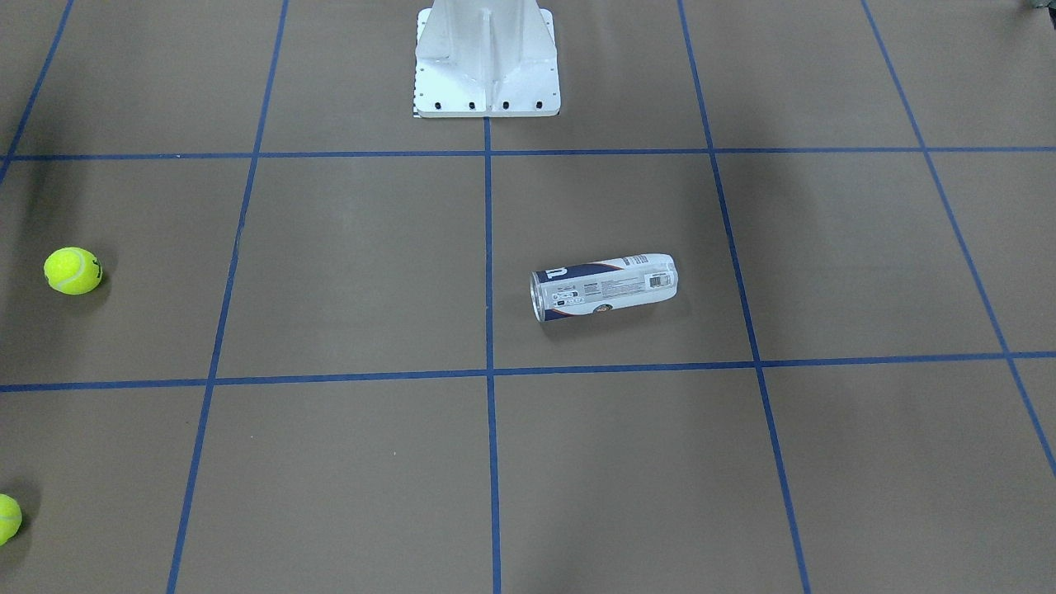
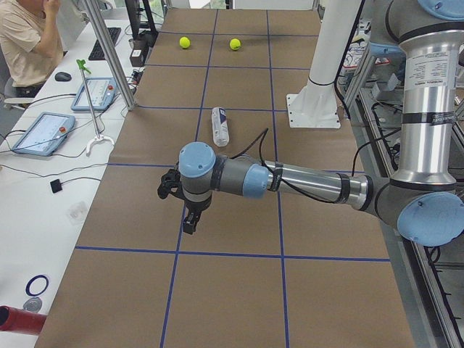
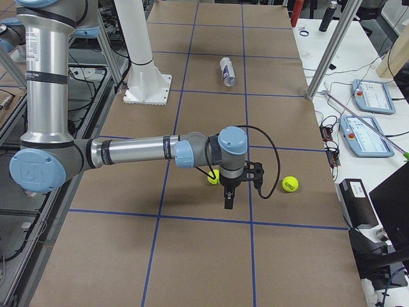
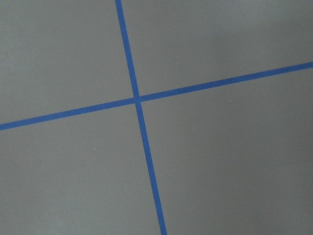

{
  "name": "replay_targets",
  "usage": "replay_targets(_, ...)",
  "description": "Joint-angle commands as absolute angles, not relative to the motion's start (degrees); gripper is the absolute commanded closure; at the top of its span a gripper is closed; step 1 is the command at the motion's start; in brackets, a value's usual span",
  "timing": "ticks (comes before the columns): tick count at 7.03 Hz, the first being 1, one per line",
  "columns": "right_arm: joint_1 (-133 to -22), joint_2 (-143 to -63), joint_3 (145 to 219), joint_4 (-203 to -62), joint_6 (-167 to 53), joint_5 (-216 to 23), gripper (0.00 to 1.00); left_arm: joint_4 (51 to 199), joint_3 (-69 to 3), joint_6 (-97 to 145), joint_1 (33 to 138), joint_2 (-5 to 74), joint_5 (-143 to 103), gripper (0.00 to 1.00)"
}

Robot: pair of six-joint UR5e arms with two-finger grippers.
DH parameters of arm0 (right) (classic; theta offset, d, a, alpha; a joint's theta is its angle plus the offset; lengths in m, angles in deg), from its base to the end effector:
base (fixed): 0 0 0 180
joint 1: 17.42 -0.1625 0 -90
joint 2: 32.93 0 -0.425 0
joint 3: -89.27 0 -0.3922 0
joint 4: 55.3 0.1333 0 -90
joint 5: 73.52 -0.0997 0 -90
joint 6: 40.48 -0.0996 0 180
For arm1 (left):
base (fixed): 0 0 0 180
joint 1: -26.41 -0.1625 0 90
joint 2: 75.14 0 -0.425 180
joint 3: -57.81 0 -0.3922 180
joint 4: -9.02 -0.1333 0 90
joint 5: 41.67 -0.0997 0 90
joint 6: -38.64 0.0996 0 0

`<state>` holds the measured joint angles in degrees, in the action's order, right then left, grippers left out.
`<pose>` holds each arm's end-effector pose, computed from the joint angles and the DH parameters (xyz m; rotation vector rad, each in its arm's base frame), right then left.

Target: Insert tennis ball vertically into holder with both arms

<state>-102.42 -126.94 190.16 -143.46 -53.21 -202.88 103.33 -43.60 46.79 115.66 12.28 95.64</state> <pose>0.0289 -0.4742 0.6005 0.0388 -0.7000 0.0771 -0.0538 -0.4816 0.5700 0.2693 0.8081 0.2405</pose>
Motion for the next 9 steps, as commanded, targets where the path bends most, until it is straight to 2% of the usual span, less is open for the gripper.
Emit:
replay_targets(1,-102.4,-126.8,190.3,-143.5,-53.2,-202.9,0.0,105.4,-44.3,44.8,115.5,12.0,96.6,0.0)
replay_targets(3,-102.4,-126.7,190.3,-143.5,-53.2,-203.0,0.0,107.5,-46.0,37.3,115.6,11.8,96.0,0.0)
replay_targets(4,-102.4,-126.7,190.3,-143.4,-53.2,-203.0,0.0,113.4,-43.7,37.2,115.5,12.7,95.8,0.0)
replay_targets(5,-102.4,-126.7,190.3,-143.5,-53.2,-203.0,0.0,118.0,-38.2,37.4,115.5,15.9,94.7,0.0)
replay_targets(7,-102.4,-126.6,190.3,-143.5,-53.2,-203.0,0.0,125.1,-35.5,37.1,115.5,16.4,94.8,0.02)
replay_targets(9,-102.4,-126.6,190.3,-143.5,-53.2,-203.1,0.0,142.4,-25.1,37.0,115.5,16.0,94.9,0.0)
